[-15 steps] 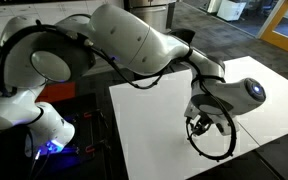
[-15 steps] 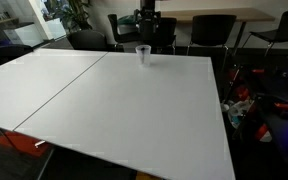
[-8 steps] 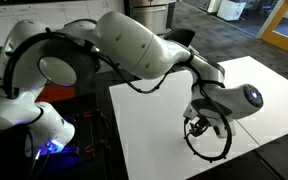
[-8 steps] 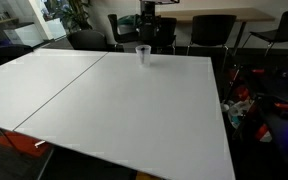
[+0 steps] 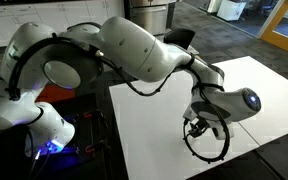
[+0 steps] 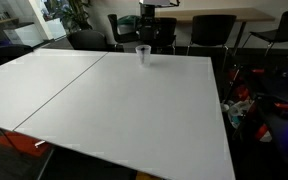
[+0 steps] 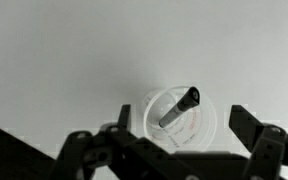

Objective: Move the cup to the right, put the marker in the cup and then remove it and put it back on the table

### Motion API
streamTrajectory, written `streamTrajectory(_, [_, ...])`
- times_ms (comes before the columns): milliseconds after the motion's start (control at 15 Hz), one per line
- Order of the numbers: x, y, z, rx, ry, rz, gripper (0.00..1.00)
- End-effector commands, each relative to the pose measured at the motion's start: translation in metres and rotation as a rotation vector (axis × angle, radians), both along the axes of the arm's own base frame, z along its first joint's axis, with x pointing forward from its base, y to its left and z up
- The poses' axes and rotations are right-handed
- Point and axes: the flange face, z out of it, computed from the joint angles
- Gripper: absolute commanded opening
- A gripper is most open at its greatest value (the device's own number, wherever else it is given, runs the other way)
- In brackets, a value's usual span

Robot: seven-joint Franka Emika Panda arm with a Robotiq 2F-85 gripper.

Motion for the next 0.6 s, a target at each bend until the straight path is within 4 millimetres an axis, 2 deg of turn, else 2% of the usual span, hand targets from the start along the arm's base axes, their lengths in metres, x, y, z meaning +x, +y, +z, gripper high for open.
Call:
streamTrajectory(0, [0.0053, 0.0038, -0.0031, -0.013, -0.002, -0.023, 1.00])
streamTrajectory(267, [0.0083, 0.0105, -0.0102, -0.021, 0.004, -0.032, 1.00])
streamTrajectory(333, [0.0088, 0.0112, -0.0112, -0.023, 0.003, -0.036, 0.95])
streamTrajectory(400, [0.0093, 0.0118, -0.0117, -0.027, -0.001, -0.042, 0.86])
streamTrajectory(533, [0.0111, 0.0127, -0.0120, -0.036, -0.008, -0.054, 0.79])
